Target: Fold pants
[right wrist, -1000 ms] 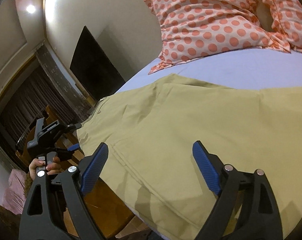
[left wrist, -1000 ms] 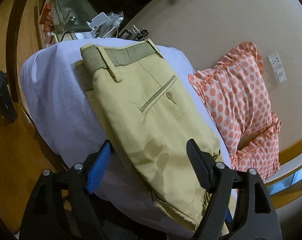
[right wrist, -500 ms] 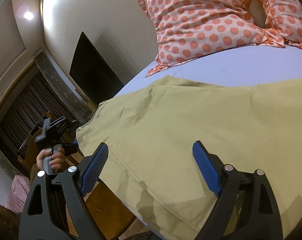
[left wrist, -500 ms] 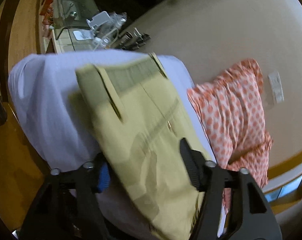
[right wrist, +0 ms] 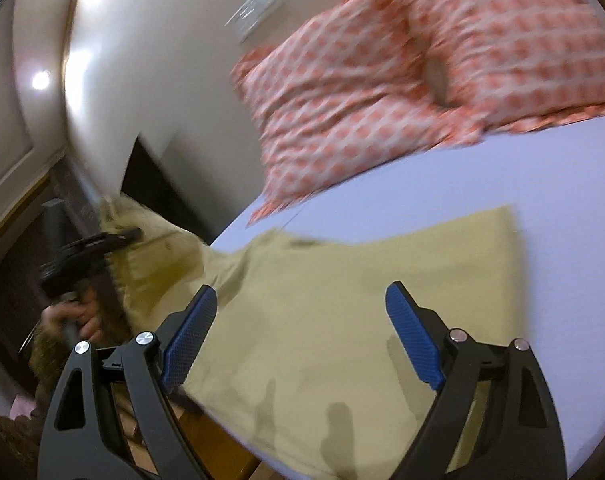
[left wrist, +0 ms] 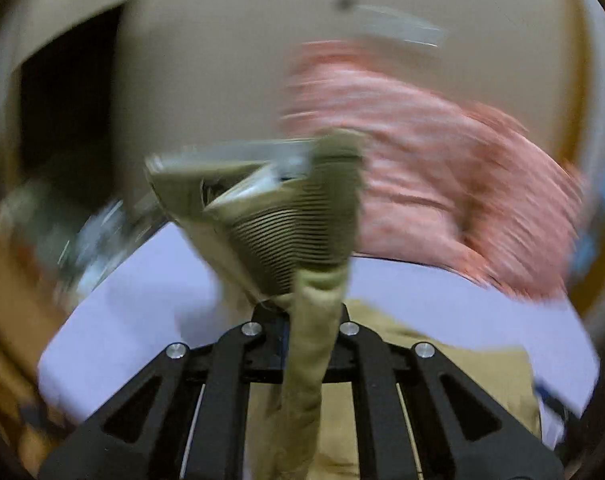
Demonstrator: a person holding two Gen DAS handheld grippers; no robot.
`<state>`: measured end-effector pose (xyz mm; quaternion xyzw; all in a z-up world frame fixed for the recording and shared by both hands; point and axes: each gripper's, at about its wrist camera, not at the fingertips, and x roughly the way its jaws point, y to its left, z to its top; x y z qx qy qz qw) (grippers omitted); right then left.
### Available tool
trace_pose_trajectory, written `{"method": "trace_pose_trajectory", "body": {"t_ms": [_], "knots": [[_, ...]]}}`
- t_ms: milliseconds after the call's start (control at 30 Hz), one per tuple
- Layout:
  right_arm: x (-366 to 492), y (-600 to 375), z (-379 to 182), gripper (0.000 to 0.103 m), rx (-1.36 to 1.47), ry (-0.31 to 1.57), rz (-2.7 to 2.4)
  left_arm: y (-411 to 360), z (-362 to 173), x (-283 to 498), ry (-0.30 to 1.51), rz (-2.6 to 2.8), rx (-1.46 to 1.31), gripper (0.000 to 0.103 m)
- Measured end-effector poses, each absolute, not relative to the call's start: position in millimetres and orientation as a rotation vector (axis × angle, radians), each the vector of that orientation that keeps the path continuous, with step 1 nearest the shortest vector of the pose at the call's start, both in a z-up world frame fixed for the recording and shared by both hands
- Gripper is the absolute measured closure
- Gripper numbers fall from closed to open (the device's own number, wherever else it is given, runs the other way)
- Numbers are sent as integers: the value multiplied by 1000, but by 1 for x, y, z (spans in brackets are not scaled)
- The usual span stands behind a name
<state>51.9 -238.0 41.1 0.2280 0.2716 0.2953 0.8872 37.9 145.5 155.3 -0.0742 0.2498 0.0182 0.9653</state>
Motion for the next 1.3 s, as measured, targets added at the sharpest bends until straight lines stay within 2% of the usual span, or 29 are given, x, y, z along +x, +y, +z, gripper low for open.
{"method": "trace_pose_trajectory", "body": {"t_ms": [100,233,333,400,433,500,533,567,733,767,900,933,1033,1100,1133,1167,1200,1233,1267,1300], "knots": [[48,-278,44,14,519,530,496,35,157,26,457,-212,64,95],[45,-330,38,14,634,531,360,-79,96,4,551,-473,296,95],[50,-346,31,14,669,580,354,-110,42,-3,651,-541,394,93],[58,-341,27,15,638,634,373,-110,34,-12,631,-526,424,90],[66,-334,25,15,600,680,379,-104,37,-18,622,-520,425,86],[79,-322,18,24,560,749,408,-90,48,-27,610,-546,390,81],[86,-315,12,28,544,793,428,-77,57,-34,605,-565,357,75],[93,-309,8,34,529,826,436,-67,64,-39,606,-581,322,63],[102,-296,-1,48,482,837,437,33,94,-15,625,-502,-15,40],[102,-295,-1,51,486,836,447,53,93,1,638,-436,-66,38],[103,-300,-5,57,526,835,479,114,63,68,808,-244,-225,39],[104,-303,-6,60,537,830,480,120,53,84,866,-259,-263,39],[104,-299,-5,60,519,838,492,112,36,106,967,-315,-268,37],[107,-293,-6,63,520,864,561,105,25,111,1015,-412,-311,35],[107,-290,-8,68,543,886,618,100,24,111,1009,-422,-306,32],[109,-289,-10,75,577,905,664,97,24,110,1004,-435,-295,34],[111,-290,-14,79,622,925,706,97,23,112,1000,-441,-294,41],[112,-290,-16,83,652,933,728,97,24,113,999,-441,-295,68],[114,-292,-17,85,679,938,748,97,25,112,1003,-447,-294,85],[117,-292,-16,86,697,943,761,97,26,114,1013,-462,-294,86]]}}
